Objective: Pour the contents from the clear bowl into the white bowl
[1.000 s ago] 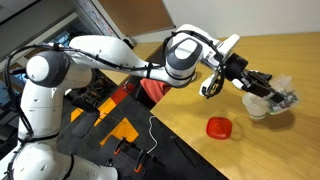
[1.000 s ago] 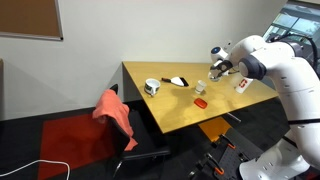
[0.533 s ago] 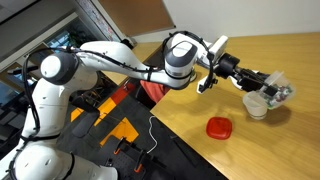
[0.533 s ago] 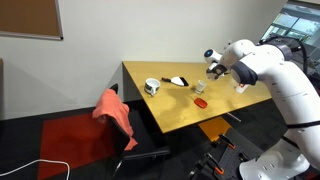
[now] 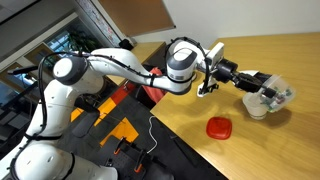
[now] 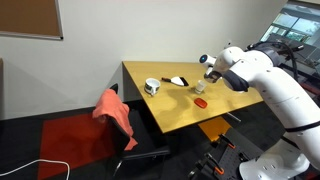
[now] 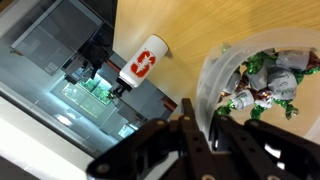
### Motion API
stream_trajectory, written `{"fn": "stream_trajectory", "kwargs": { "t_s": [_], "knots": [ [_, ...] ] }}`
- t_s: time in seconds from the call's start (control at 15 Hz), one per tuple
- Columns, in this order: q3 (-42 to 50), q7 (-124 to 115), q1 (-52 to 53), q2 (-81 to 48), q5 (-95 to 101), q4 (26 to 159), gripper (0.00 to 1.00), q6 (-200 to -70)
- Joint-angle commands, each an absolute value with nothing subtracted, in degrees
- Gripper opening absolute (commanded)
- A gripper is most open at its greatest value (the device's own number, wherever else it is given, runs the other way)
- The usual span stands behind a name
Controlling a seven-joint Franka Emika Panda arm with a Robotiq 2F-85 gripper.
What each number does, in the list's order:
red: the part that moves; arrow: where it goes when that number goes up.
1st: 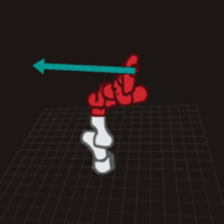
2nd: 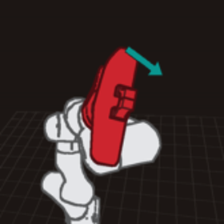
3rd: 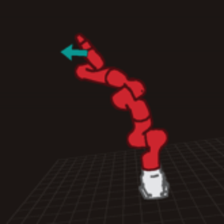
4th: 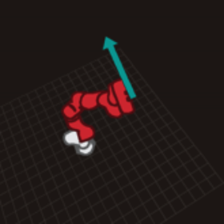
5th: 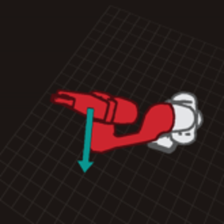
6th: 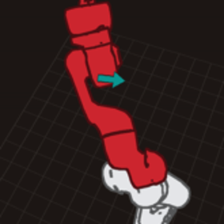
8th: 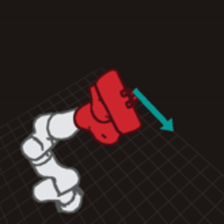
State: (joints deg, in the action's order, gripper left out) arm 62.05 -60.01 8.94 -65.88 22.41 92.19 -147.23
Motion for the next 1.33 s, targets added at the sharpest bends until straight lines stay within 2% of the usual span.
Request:
{"fn": "stream_trajectory", "kwargs": {
  "t_s": [0.0, 1.27],
  "knots": [
    [65.4, -63.3, 11.3, -70.1, 23.1, 91.4, 0.03, -145.4],
    [69.6, -67.0, 16.5, -81.3, 23.2, 89.5, 0.03, -142.3]
  ]
}}
